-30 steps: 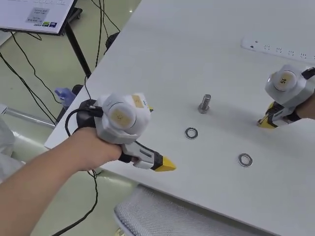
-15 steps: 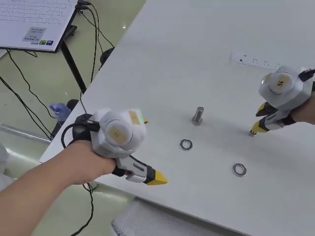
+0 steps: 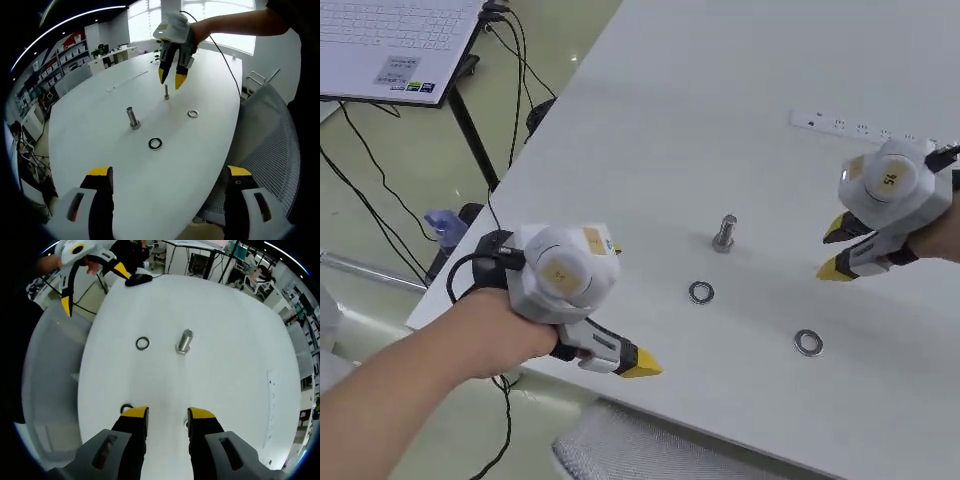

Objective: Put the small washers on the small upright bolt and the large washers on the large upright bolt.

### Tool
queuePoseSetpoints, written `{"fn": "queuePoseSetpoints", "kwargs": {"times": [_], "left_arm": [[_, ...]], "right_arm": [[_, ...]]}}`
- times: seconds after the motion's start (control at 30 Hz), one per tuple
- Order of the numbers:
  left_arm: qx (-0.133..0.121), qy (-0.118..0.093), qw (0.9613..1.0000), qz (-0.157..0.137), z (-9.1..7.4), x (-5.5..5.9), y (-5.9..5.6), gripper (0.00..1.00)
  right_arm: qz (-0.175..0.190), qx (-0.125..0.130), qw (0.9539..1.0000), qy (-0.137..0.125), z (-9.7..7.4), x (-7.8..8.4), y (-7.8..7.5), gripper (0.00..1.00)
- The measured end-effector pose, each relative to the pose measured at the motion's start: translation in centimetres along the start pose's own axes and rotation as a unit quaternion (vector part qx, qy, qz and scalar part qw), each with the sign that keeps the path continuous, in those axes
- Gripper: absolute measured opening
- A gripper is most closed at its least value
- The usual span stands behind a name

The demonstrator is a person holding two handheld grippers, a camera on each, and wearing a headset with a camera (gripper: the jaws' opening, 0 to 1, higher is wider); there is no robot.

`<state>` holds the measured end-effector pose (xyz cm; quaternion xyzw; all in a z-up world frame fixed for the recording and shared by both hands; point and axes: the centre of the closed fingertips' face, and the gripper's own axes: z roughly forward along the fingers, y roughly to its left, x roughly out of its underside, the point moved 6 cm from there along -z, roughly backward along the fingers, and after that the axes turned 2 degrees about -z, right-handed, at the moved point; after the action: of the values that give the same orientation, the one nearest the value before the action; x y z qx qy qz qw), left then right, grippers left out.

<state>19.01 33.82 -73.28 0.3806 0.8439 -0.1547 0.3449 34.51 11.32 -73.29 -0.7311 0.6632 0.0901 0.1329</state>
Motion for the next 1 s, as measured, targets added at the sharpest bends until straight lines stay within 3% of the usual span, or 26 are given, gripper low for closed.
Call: {"fn": "queuePoseSetpoints", "kwargs": {"times": [0.17, 0.6, 0.73, 1.0], "left_arm": [[-0.013, -0.008, 0.9999, -0.004, -0.1, -0.3, 0.2, 0.95], [-0.004, -0.004, 1.0000, -0.001, 0.1, -0.5, -0.3, 0.93], [-0.006, -0.006, 1.0000, -0.004, 0.1, -0.6, -0.3, 0.92], [-0.004, -0.005, 1.0000, -0.007, 0.2, -0.4, -0.6, 0.91]], "right_arm": [[0.005, -0.010, 0.9999, -0.009, 0.4, 0.5, 1.7, 0.34], [0.006, -0.023, 0.9997, -0.009, 1.2, 2.0, 5.0, 0.35], [-0.005, -0.025, 0.9996, -0.006, 2.4, 2.6, 6.3, 0.35], [-0.002, -0.041, 0.9991, -0.006, 4.2, 3.2, 7.2, 0.36]]}}
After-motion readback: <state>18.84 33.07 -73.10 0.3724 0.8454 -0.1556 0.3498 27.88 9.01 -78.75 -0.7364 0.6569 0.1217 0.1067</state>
